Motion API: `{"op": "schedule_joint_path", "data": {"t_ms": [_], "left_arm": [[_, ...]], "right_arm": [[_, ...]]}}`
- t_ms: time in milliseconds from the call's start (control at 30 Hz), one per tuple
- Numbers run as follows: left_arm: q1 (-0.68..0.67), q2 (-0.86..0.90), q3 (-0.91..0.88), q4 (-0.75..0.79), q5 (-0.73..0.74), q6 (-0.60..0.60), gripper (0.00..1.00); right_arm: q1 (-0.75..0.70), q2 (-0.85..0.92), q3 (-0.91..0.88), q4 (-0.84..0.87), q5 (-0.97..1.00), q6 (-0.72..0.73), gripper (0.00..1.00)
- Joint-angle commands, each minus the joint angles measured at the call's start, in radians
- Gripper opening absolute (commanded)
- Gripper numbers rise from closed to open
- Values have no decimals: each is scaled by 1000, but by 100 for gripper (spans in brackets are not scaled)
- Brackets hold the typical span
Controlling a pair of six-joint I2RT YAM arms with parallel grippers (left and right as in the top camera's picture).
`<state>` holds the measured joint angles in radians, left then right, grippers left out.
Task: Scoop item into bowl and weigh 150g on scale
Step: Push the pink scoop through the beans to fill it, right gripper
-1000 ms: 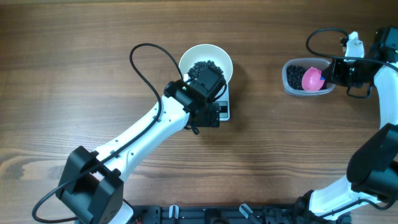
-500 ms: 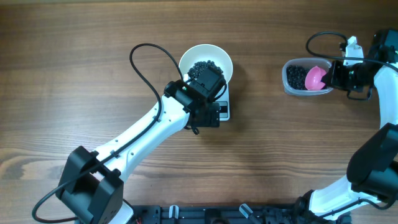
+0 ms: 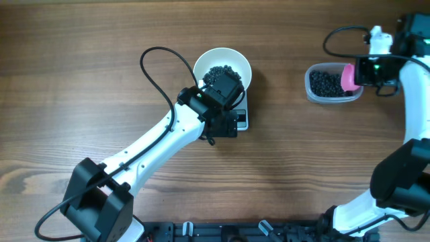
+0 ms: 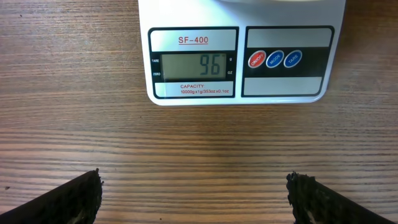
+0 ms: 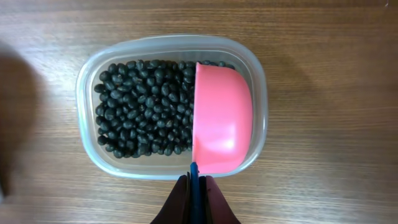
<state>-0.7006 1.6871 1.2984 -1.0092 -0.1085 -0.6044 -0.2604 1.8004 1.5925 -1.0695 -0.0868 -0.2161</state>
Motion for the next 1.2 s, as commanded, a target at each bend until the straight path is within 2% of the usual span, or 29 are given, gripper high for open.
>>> {"op": "schedule_joint_path", "data": {"t_ms": [0, 267, 433, 567, 667, 767, 900, 1067, 1167], "left_arm": [[-5, 8, -6, 0, -20, -10, 100], [-5, 8, -6, 0, -20, -10, 100], [-5, 8, -6, 0, -20, -10, 100], [-5, 8, -6, 0, -20, -10, 100], [-5, 8, -6, 0, -20, -10, 100], [-5, 8, -6, 0, -20, -10, 100], [-5, 8, -6, 0, -20, -10, 100], [-5, 8, -6, 0, -20, -10, 100], [-5, 8, -6, 0, -20, -10, 100]], "right_arm": [[57, 21, 15, 11, 138, -19, 4], [71, 163, 15, 35, 126, 34, 4], [69, 205, 15, 62, -212, 33, 4], [68, 205, 15, 45, -341, 36, 4], [54, 205, 15, 26, -336, 28, 4], [-1, 205, 15, 92, -333, 34, 4], [-89, 205, 15, 69, -439, 30, 4], [-97, 205, 6, -13, -442, 6, 4], [-97, 205, -14, 40, -442, 10, 4]]}}
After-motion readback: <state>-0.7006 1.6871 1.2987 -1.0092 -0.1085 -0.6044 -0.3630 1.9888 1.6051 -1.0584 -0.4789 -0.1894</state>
